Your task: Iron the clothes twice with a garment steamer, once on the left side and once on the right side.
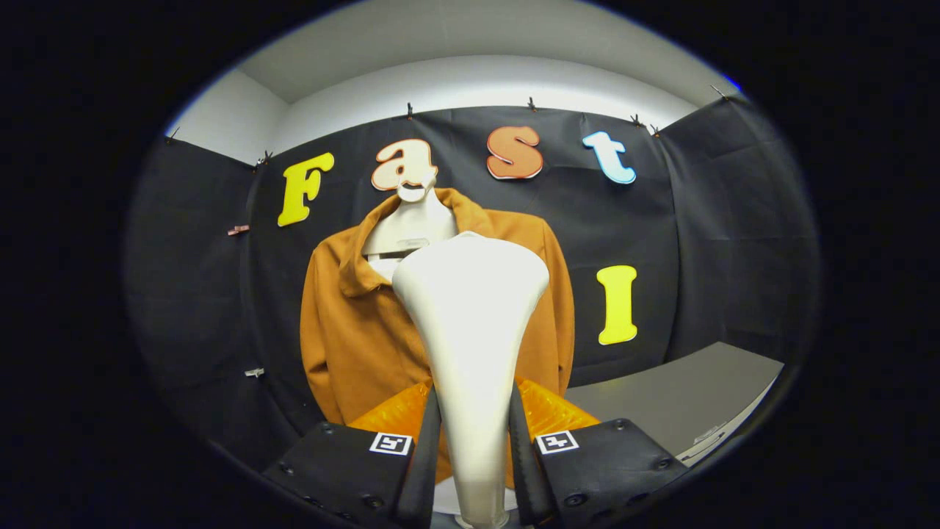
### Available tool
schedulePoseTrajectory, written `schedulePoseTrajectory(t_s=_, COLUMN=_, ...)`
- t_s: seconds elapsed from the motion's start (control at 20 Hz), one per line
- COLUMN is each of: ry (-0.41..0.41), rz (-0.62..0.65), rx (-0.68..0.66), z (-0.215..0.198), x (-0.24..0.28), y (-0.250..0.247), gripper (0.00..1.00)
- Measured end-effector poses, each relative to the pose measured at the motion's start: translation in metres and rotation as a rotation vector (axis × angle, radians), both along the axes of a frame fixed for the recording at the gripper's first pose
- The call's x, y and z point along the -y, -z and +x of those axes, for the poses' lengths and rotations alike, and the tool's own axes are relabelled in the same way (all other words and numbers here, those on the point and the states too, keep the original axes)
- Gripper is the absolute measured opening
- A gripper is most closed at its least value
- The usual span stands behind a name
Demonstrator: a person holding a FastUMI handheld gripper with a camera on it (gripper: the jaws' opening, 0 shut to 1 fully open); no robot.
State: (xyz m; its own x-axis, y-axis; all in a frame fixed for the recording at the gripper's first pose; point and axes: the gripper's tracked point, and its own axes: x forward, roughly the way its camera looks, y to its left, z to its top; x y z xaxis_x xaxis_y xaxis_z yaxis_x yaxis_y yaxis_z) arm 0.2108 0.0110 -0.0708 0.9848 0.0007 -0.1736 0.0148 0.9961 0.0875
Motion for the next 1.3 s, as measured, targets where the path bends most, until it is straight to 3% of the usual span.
schedulePoseTrajectory(t_s=0.3, ry=0.015, rz=-0.003, rx=0.096, z=-0.014, x=0.026, y=-0.028, gripper=0.47)
schedulePoseTrajectory(t_s=1.3, ry=-0.05, rz=0.015, rx=0.077, z=-0.019, x=0.035, y=-0.024, gripper=0.47)
